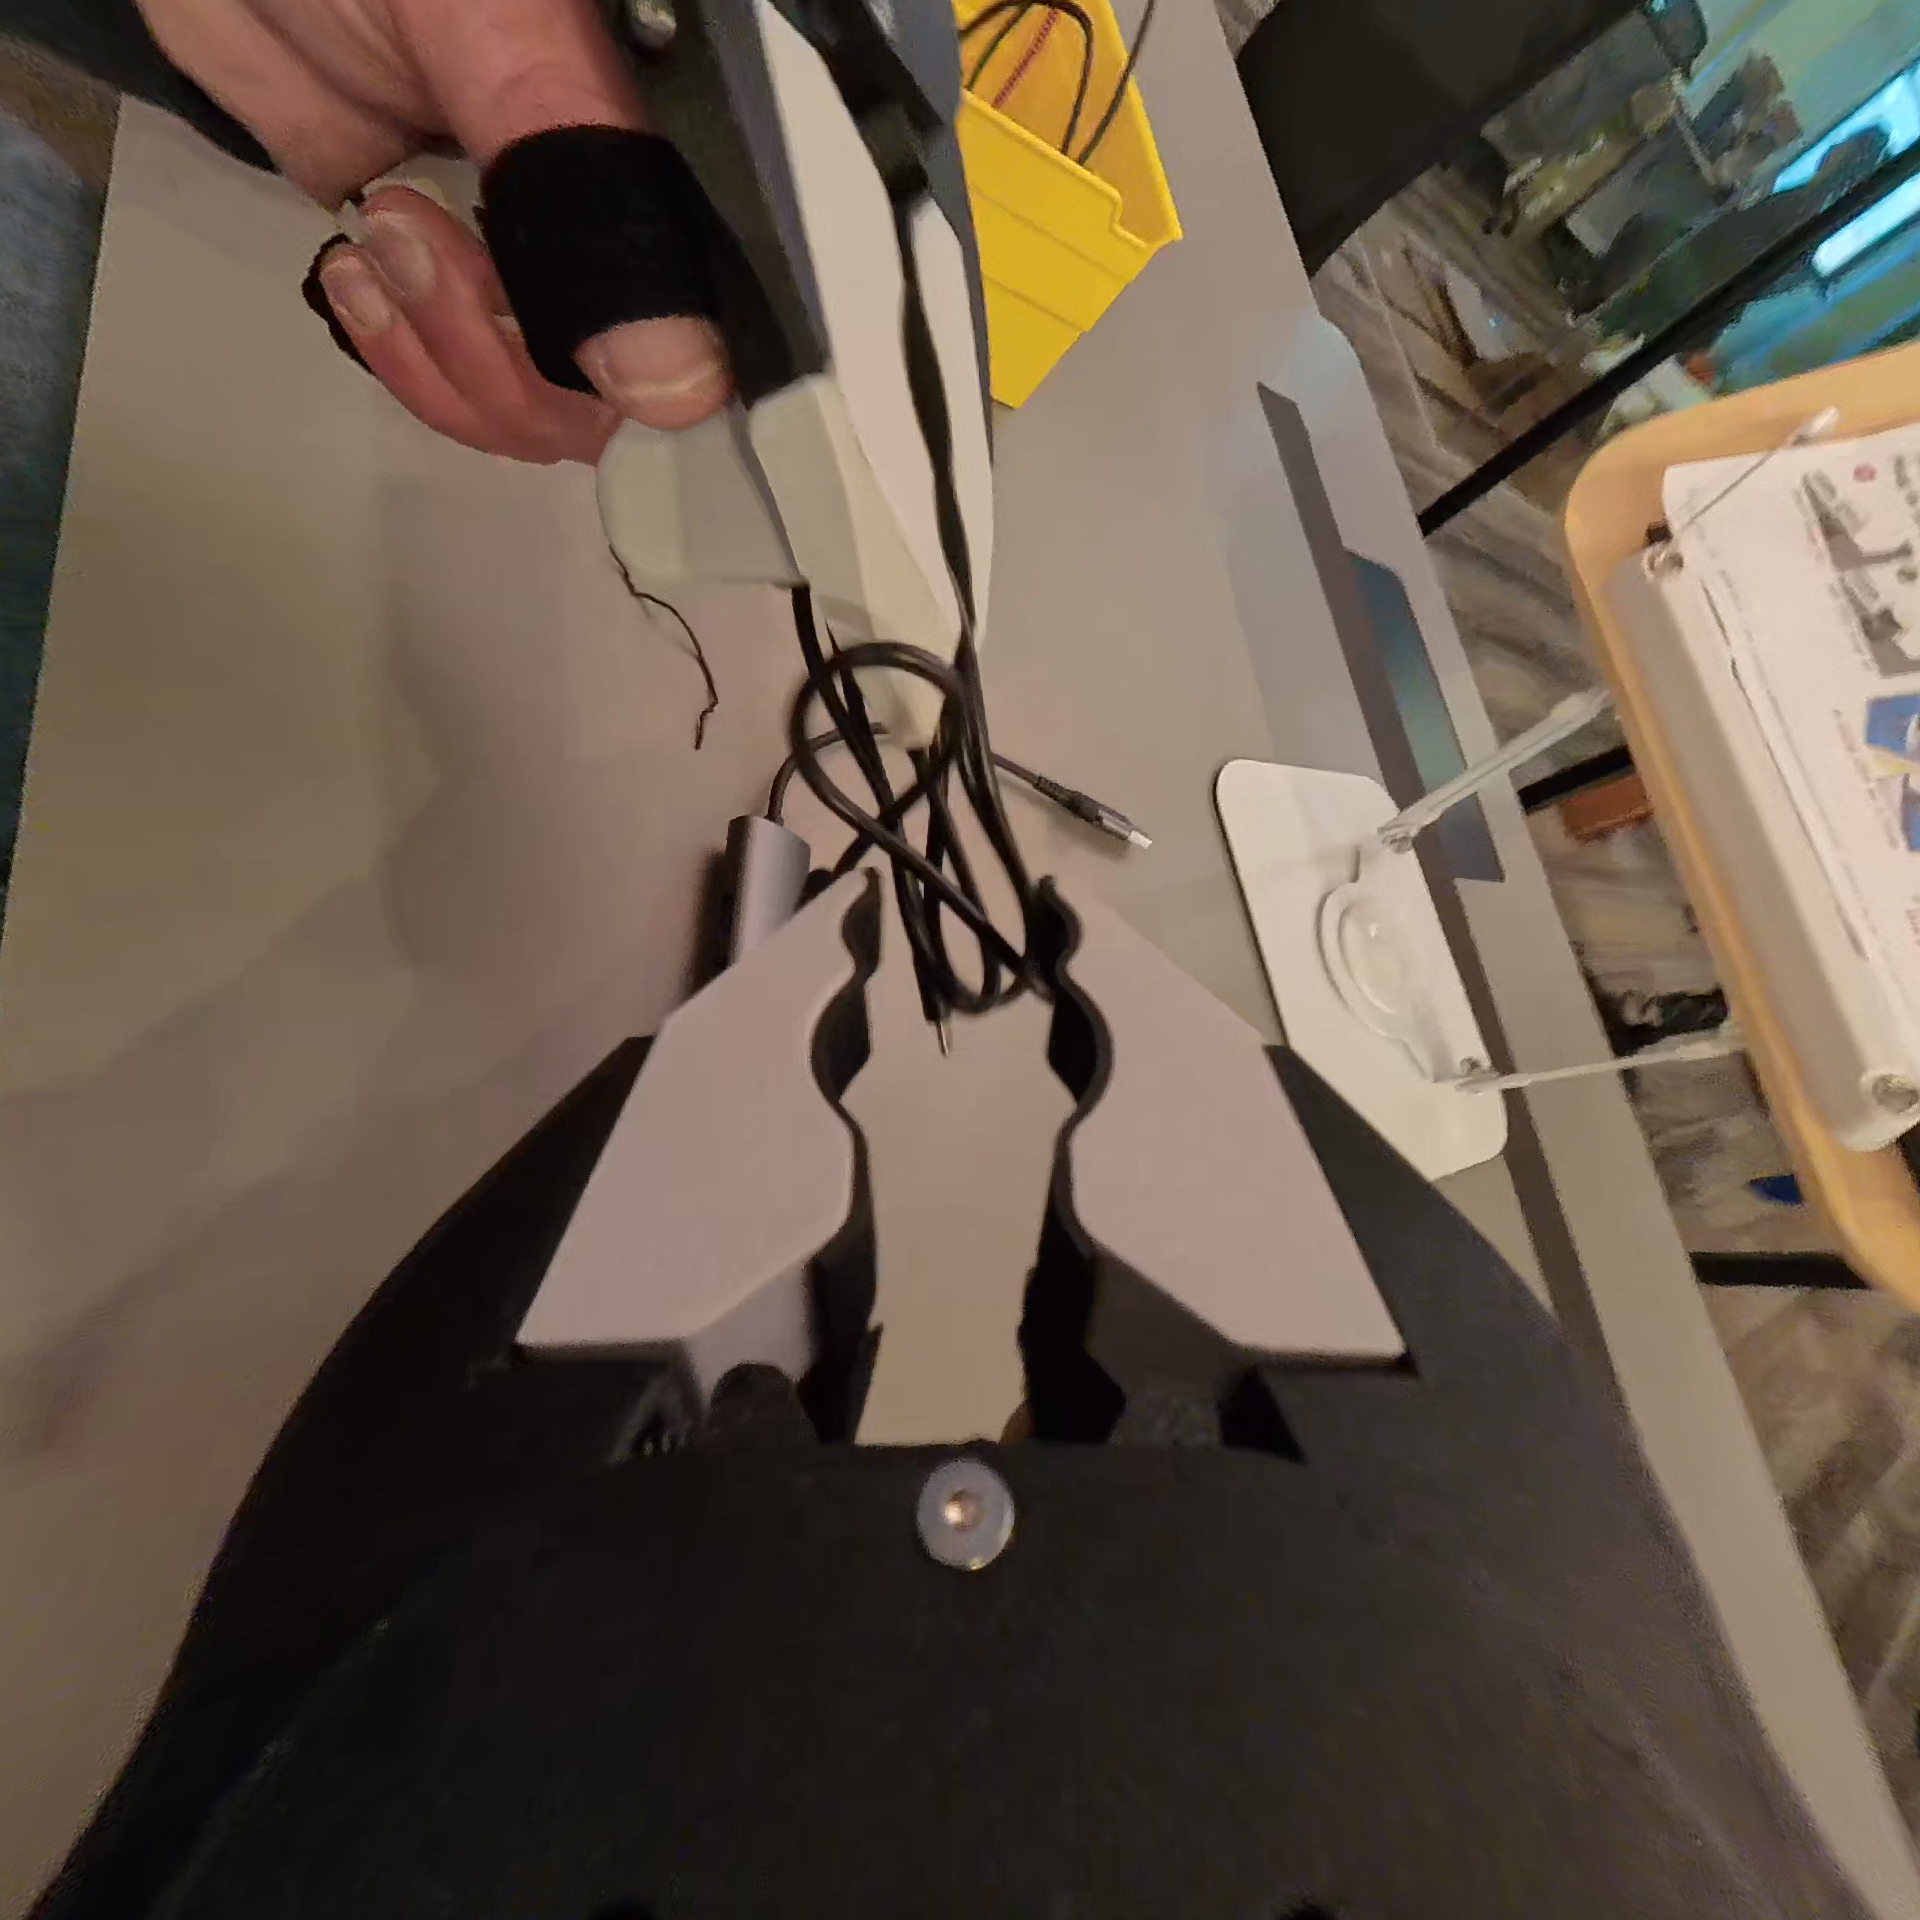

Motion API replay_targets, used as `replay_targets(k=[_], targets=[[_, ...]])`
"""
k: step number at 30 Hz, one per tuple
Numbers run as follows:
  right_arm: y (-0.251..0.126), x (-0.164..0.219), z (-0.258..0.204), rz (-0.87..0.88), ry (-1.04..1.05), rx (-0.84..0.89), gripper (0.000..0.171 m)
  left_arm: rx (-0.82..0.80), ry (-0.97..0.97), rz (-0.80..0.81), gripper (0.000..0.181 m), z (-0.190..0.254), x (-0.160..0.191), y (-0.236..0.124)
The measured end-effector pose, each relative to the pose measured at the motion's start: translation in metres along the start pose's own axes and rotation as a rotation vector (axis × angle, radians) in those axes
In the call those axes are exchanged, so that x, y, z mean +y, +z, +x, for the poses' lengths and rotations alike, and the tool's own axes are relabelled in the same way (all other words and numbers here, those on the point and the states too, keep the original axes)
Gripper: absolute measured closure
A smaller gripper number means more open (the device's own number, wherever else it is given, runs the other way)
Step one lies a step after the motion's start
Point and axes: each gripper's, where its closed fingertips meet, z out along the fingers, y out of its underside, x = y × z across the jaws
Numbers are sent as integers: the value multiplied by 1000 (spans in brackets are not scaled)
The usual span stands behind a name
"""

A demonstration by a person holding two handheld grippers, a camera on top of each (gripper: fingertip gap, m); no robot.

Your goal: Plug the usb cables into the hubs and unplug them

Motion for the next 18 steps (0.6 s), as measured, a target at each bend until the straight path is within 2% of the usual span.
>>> replay_targets(k=[3, 5, 8, 11, 15, 16, 18], targets=[[-6, 3, 5, 0, 138, -39, 118, -47, 64, 72, 178, -5, -11, -16], [-13, 6, 4, -6, 236, -94, 114, -114, 174, 83, 179, -7, -16, -25], [-26, -11, 8, 60, 336, -142, 101, -212, 336, 80, 178, -9, -21, -33], [-28, -23, 12, 47, 274, -129, 97, -243, 463, 43, 179, -4, -23, -34], [-14, -24, 12, -53, 52, -108, 99, -173, 486, 32, 179, 12, -25, -33], [-10, -24, 11, -64, 30, -120, 104, -166, 506, 27, 179, 15, -25, -32], [-4, -28, 8, -67, 10, -162, 130, -139, 523, 10, 179, 22, -23, -30]])
